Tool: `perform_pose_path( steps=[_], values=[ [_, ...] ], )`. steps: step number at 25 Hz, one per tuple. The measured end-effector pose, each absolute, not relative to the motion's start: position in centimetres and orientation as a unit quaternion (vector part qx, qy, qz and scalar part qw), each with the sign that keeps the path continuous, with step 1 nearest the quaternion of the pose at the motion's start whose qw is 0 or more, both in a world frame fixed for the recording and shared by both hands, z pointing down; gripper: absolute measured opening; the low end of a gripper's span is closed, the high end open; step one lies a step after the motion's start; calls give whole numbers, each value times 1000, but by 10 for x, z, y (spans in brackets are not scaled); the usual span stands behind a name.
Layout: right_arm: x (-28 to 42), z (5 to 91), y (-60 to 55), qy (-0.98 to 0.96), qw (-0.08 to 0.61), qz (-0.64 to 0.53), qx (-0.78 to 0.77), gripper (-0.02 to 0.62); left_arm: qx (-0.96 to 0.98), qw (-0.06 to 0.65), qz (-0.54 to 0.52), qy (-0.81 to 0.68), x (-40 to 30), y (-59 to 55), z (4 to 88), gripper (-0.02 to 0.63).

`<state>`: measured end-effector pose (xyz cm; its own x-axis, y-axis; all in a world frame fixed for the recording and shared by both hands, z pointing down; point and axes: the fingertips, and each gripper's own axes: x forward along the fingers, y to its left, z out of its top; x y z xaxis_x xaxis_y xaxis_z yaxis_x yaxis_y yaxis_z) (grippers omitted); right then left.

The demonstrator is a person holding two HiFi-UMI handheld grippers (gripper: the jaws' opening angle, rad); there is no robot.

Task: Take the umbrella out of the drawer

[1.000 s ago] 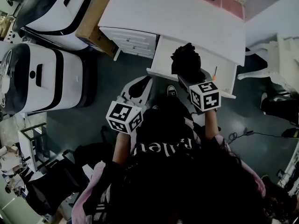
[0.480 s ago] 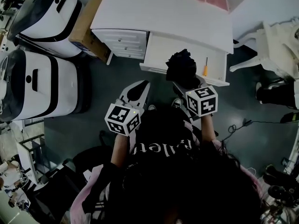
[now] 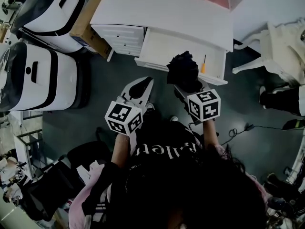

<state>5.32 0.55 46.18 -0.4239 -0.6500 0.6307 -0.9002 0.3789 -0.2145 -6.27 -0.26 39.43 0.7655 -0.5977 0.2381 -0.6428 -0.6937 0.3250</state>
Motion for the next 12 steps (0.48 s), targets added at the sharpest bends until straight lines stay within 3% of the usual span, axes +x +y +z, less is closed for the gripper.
perform_pose_path(
  steps=[12],
  values=[
    [113, 465, 94, -806, 220, 285, 471, 272, 917, 201, 63, -339, 15, 77, 397, 31]
  ],
)
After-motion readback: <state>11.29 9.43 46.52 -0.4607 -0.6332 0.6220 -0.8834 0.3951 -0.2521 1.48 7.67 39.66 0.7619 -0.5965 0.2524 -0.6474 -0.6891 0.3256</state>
